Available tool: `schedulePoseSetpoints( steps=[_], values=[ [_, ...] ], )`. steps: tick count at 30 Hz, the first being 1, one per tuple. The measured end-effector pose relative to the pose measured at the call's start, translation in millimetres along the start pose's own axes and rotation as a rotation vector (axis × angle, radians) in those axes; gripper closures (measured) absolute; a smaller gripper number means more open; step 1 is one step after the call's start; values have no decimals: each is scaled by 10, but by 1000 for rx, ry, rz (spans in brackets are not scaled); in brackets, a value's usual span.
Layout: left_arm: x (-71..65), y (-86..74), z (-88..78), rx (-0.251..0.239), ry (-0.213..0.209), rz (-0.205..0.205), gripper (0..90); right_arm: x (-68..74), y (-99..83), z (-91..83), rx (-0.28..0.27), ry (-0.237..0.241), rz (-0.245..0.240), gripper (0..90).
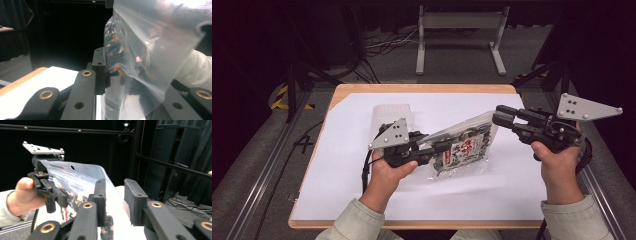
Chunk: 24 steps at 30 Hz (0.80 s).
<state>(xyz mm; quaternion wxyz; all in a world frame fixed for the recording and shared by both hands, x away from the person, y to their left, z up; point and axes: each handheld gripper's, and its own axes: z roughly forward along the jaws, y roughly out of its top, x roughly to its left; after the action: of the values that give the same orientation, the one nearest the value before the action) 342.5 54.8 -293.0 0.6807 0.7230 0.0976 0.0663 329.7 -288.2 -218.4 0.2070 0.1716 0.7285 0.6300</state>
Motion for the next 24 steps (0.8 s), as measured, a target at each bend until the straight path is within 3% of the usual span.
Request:
schedulePoseSetpoints(
  steps=[11, 19, 24],
  values=[
    [29, 204, -89, -6, 65, 31, 739, -28, -44, -40, 10, -68, 17, 536],
    [119, 300, -241, -22, 139, 22, 739, -114, -139, -86, 27, -70, 49, 491],
    [188, 350, -354, -34, 181, 20, 738, -163, -241, -114, 44, -100, 49, 499]
  ],
)
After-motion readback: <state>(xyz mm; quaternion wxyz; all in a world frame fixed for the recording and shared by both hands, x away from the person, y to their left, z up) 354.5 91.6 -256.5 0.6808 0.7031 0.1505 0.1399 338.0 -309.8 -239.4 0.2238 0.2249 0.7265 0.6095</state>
